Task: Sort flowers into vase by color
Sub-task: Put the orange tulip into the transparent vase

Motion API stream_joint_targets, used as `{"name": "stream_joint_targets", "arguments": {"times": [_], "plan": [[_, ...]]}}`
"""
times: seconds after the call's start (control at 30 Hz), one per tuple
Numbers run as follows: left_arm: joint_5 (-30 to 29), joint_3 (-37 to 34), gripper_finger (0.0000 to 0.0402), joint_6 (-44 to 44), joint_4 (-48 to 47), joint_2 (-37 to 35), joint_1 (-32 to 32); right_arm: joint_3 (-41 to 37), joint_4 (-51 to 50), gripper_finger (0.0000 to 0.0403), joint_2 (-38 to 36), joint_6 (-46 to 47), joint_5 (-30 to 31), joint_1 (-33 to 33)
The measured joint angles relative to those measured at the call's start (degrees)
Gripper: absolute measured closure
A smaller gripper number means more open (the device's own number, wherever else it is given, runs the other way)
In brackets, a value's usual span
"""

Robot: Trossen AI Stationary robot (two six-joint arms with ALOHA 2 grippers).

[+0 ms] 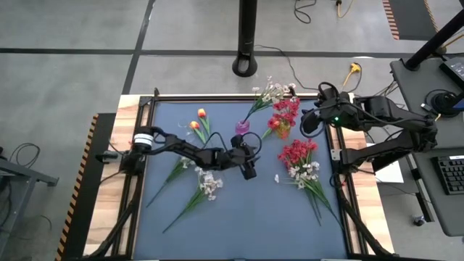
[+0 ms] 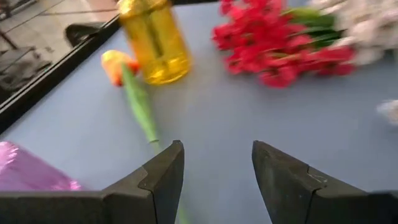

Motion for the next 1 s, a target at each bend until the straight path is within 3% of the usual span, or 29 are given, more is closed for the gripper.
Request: {"name": "stream_joint_targets", "arguments": {"times": [0.5, 1.0], "plan": [[3.2, 0.7, 0.0265, -3.6, 0.0, 5.2, 4.0, -1.3, 0.7, 0.014, 0.0, -0.1, 0.1, 0.0], [2.9, 0.7, 0.0372, -7.7, 0.3, 6.0, 4.1, -1.3, 2.1, 0.014, 0.0, -0.6, 0.1, 0.0]]}}
